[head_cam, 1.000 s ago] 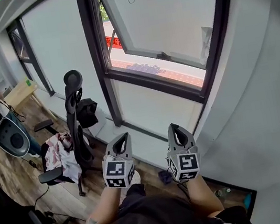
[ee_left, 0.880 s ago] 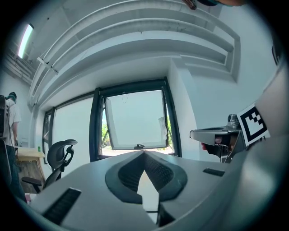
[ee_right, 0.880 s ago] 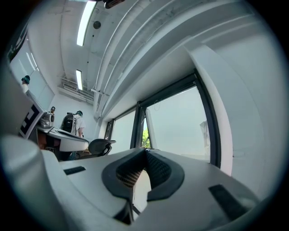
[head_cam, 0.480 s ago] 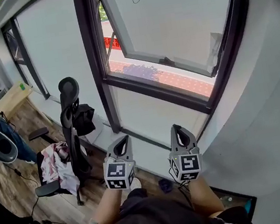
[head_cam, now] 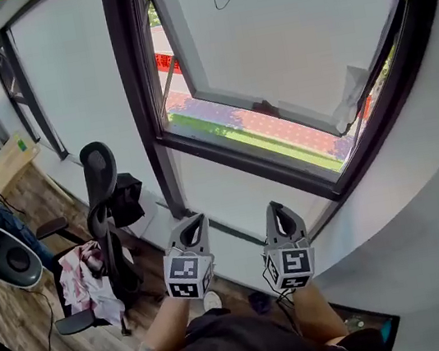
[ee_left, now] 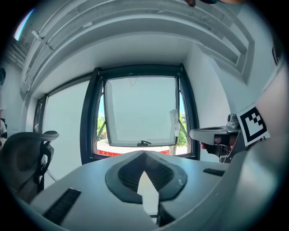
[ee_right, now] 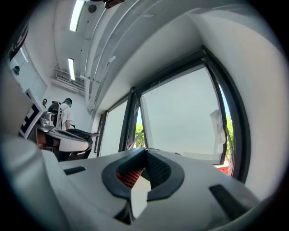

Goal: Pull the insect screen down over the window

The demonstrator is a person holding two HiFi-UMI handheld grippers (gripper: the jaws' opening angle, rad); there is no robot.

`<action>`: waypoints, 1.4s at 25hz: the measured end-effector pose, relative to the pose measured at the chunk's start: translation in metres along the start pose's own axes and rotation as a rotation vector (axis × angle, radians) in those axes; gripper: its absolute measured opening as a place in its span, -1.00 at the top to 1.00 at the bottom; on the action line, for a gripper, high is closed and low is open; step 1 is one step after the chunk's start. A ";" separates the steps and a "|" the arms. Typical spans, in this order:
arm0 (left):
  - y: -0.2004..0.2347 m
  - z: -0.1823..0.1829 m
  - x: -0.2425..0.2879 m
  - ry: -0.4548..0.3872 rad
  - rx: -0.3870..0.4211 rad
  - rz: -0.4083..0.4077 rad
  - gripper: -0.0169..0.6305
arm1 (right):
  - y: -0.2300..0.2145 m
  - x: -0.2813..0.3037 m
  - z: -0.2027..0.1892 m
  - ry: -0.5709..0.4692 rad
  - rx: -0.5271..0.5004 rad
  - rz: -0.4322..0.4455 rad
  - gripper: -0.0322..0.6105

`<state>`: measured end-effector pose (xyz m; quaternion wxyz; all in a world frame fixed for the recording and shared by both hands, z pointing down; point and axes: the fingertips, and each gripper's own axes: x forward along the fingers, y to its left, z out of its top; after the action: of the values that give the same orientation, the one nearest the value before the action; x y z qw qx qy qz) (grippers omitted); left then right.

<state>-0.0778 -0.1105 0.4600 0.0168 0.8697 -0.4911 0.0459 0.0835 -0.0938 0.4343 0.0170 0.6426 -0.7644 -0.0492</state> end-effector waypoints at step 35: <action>0.054 0.040 0.254 0.012 0.216 -0.217 0.91 | -0.131 0.172 -0.033 0.219 -0.259 -0.139 0.88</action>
<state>0.0090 -0.3583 0.4442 -0.0688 0.9141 -0.3864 0.1015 0.1848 -0.2871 0.4479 0.1796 0.6879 -0.6989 -0.0780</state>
